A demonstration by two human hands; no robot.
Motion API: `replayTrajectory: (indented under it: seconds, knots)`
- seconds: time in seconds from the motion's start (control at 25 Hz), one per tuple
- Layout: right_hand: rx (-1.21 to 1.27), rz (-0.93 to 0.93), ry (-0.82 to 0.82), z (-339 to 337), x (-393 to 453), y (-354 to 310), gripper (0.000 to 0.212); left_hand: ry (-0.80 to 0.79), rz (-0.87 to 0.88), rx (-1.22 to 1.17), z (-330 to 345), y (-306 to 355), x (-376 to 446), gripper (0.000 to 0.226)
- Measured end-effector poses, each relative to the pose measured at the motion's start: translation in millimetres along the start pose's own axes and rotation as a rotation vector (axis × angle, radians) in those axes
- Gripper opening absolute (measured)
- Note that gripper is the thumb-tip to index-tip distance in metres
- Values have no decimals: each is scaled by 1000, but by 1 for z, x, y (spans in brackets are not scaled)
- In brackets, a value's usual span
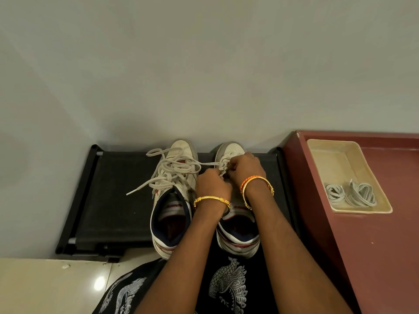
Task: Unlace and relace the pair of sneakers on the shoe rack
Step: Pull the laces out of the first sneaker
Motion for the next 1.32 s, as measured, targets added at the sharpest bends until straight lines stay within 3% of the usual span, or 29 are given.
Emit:
replayTrajectory:
  seconds: [0.24, 0.4, 0.52, 0.6, 0.68, 0.8, 0.92, 1.04, 1.32]
  knots:
    - [171, 142, 162, -9, -4, 12, 17, 91, -41, -26, -1, 3, -10, 20]
    - [458, 424, 361, -20, -4, 53, 22, 128, -80, -32, -5, 1, -15, 16]
    - [781, 602, 345, -12, -6, 72, 17, 117, -70, -46, -2, 3, -17, 17]
    - [866, 609, 312, -8, -3, 71, 14, 103, -54, -74, 0, 3, -15, 17]
    - [829, 498, 301, -14, -2, 66, 14, 102, -67, -128, 0, 0, -13, 18]
    - [657, 163, 257, -27, -4, 48, 17, 19, -138, -266, 2, -3, -13, 21]
    - [85, -67, 71, -16, -5, 14, 18, -95, -143, -323, 5, -1, -15, 30]
    - [-132, -14, -62, 2, -3, -1, 34, -66, -118, -291, 4, 0, -17, 36]
    - [-49, 94, 121, 0, -13, 5, 26, 81, -166, -262, 1, 2, -27, 19]
Point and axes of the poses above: each hand's wrist, its own x-axis towards the middle knuckle, its own z-axis out of the palm, y = z × x, the point moved 3 cm from there along x, towards the middle knuckle, and after that the axes turned 3 degrees about -y, right-handed, at the moved point
